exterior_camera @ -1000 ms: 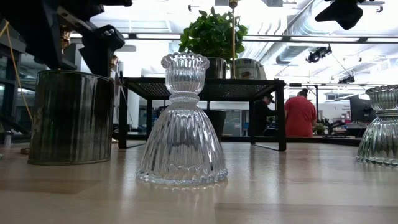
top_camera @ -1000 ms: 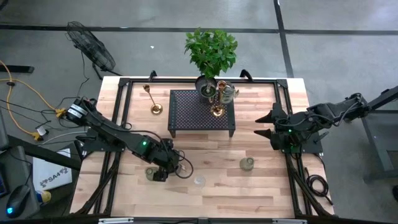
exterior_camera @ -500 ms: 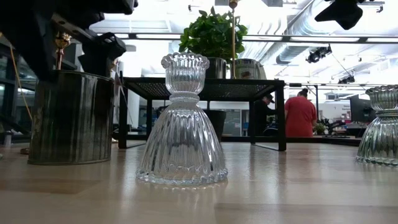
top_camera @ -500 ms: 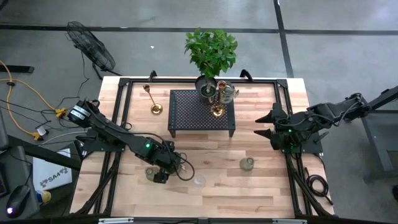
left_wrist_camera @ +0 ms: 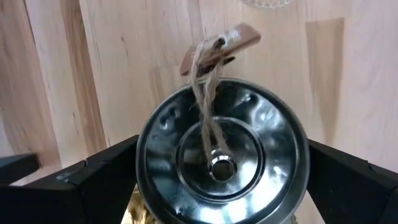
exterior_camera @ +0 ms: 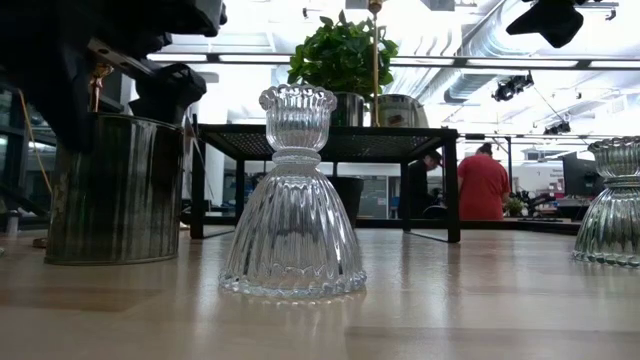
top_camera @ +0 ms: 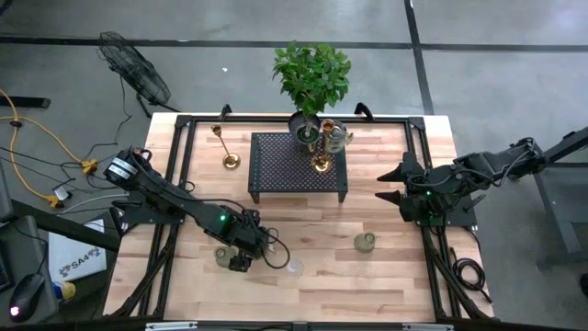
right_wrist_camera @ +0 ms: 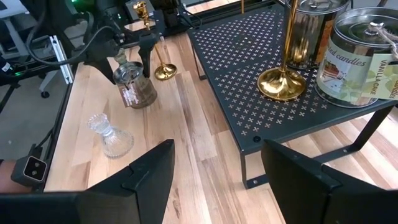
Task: Pick & Place candle stick holders
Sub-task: Put the silver scented candle on the shelf aligned with the other silver scented candles
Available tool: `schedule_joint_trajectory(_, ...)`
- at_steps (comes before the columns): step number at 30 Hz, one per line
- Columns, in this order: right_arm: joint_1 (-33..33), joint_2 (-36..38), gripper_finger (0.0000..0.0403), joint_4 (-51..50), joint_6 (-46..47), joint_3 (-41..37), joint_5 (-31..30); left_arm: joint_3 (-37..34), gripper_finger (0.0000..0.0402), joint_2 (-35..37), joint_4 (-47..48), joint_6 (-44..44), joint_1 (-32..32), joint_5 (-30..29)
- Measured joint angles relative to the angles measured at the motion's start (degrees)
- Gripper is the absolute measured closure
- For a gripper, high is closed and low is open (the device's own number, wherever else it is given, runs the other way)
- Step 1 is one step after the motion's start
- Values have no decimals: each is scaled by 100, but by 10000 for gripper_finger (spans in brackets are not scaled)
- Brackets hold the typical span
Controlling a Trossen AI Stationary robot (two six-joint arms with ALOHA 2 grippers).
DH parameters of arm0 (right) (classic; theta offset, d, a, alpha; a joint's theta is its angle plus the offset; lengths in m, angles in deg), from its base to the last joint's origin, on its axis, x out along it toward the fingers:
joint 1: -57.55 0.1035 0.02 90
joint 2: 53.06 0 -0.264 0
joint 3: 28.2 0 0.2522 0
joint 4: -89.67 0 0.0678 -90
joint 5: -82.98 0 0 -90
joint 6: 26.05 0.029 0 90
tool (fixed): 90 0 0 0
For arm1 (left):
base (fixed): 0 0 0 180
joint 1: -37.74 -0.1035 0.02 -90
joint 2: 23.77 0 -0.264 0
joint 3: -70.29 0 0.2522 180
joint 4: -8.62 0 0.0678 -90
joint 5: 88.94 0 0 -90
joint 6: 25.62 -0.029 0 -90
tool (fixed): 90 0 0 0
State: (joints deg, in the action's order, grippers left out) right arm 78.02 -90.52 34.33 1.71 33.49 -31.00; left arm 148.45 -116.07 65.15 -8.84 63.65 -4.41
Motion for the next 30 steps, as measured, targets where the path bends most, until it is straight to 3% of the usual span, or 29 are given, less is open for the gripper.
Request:
schedule_joint_trajectory(19,0,0,170,0,-1,0,15,0,3,-253,-2,53,-2,21)
schedule_joint_trajectory(26,0,0,170,0,-1,0,15,0,49,-253,15,175,-3,34)
schedule_joint_trajectory(30,0,0,170,1,0,-1,15,0,52,-253,10,297,-4,8)
